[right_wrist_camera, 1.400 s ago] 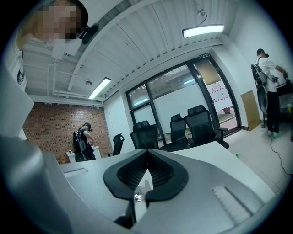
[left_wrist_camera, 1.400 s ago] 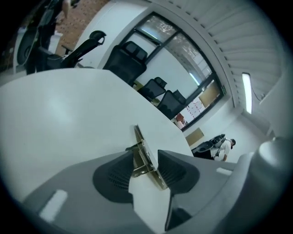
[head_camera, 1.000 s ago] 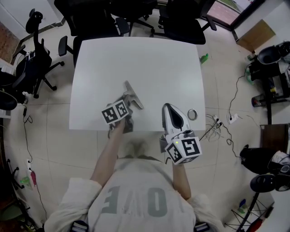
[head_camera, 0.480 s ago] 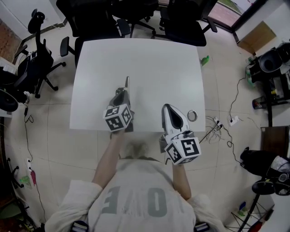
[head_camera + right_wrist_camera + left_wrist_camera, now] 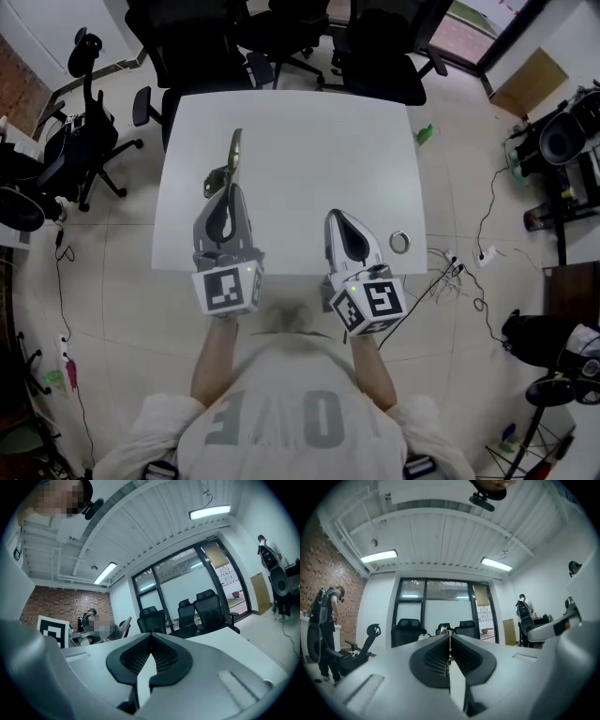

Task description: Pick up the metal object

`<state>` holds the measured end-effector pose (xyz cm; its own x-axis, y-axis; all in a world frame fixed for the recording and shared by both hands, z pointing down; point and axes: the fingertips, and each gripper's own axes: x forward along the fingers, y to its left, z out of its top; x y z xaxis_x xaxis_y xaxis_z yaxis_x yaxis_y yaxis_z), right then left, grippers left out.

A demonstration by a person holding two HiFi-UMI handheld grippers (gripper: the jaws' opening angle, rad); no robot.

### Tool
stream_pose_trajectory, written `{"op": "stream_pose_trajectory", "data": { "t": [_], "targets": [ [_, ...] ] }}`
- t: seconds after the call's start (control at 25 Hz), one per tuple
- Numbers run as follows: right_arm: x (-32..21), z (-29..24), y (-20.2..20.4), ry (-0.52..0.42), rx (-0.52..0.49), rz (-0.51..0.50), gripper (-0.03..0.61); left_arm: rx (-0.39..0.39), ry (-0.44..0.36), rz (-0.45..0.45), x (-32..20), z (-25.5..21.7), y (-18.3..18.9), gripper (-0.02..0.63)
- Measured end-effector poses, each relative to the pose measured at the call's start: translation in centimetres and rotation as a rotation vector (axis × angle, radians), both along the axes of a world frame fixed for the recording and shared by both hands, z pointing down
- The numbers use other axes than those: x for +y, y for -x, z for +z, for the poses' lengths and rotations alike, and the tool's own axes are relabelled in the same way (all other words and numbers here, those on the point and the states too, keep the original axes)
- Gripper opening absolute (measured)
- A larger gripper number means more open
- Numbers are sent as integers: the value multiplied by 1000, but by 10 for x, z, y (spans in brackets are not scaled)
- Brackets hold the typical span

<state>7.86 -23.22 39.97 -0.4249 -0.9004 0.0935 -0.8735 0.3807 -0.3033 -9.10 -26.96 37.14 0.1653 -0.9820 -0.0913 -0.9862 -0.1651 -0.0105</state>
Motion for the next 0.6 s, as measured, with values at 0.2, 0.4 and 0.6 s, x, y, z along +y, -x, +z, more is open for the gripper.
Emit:
{"op": "stream_pose_trajectory", "data": {
  "t": [0.2,0.4,0.6],
  "targets": [
    [4,0,7,3,-3,-7,11,21,-47,-2,12,-14,5,6],
    [12,-4,11,-9,0,-3,11,42,-57,1,24,-19,11,6],
    [25,-10,16,-13,4,9,11,25,-90,19,40,-30,15,5]
  ]
}}
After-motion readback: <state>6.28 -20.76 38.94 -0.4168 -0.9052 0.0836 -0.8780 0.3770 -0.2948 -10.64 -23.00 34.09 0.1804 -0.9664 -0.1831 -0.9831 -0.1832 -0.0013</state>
